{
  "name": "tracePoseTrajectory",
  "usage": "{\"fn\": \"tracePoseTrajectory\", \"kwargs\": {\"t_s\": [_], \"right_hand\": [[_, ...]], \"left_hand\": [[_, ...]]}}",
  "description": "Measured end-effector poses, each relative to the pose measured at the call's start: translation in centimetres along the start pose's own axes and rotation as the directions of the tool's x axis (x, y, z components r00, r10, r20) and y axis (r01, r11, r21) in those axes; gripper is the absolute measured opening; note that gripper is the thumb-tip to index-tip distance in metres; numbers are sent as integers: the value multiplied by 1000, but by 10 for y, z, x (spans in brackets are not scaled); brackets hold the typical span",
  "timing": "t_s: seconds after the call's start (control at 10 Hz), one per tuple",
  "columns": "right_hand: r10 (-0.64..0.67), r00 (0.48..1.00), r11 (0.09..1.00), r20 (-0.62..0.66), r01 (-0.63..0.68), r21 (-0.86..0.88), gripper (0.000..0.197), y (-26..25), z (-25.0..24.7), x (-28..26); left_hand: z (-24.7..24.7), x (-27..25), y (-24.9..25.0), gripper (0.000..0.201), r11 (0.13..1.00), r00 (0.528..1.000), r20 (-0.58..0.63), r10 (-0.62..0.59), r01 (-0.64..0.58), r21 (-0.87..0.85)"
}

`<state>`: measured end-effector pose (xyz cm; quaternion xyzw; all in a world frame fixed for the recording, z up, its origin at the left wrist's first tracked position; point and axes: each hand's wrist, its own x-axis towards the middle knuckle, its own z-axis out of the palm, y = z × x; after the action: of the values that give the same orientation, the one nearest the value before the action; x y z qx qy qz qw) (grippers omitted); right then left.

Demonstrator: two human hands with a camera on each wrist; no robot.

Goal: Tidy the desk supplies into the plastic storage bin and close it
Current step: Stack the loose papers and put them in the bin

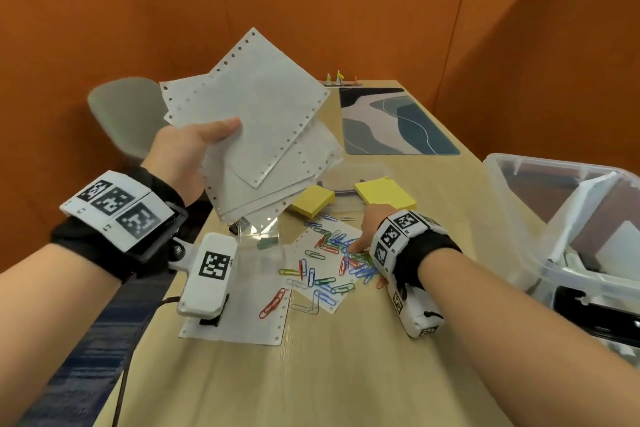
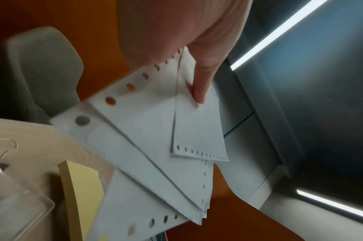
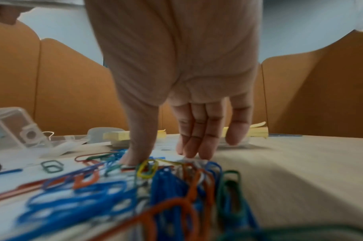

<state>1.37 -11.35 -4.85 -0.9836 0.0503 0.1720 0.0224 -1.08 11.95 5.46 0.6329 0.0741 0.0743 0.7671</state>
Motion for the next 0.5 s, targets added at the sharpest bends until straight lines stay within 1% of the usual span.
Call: {"fn": "tracePoseTrajectory", "kwargs": {"t_s": [0.1, 0.2, 0.3, 0.4, 0.5], "right_hand": [[42, 997, 998, 69, -39, -40, 35, 3, -2, -3], [19, 998, 999, 68, -23, 45, 45, 11, -3, -7], [2, 1000, 972, 25, -8, 235, 43, 18, -9, -30], [30, 997, 963, 68, -48, 266, 41, 21, -7, -29], [54, 997, 965, 54, -66, 252, 37, 17, -2, -30]], "left_hand": [[2, 1, -1, 58, 1000, 1000, -12, -21, 21, -8], [5, 1, -3, 65, 999, 999, -7, -42, 42, -4], [7, 0, -5, 68, 999, 999, 6, -48, 48, -5], [8, -3, -7, 80, 999, 999, 9, -49, 49, -13], [7, -4, -8, 95, 999, 999, 8, -54, 54, -7]]}}
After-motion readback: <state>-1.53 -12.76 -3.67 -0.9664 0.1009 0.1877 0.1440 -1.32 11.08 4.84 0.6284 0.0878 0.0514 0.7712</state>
